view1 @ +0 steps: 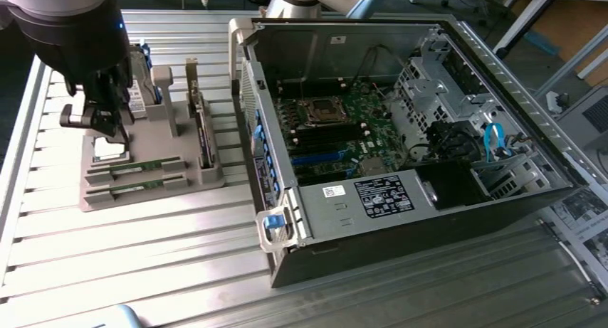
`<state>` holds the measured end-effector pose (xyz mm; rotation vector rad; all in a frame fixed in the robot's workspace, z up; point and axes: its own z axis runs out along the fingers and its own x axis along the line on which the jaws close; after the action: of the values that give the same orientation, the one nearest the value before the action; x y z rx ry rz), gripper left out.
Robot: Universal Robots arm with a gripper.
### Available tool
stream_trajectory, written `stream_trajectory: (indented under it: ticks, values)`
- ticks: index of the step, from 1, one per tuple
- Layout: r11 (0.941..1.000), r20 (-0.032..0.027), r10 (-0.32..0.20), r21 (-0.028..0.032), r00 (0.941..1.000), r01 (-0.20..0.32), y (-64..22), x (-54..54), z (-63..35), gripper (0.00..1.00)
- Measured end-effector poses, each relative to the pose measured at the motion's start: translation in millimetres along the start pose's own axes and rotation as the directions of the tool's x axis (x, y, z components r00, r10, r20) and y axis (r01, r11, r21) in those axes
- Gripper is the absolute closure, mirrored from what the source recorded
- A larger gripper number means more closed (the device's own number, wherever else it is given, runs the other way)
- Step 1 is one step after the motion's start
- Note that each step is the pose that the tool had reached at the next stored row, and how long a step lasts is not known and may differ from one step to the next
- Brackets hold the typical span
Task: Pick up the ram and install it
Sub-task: 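Pick up the ram and move it above insertion slot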
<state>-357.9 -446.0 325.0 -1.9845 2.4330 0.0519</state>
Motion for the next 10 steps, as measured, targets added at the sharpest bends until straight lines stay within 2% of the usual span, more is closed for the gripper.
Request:
stream_trajectory:
  ticks: [10]
  values:
    - [1.0000,0.0000,0.000,0.0000,1.0000,0.000,-0.1,0.1,4.7,0.64]
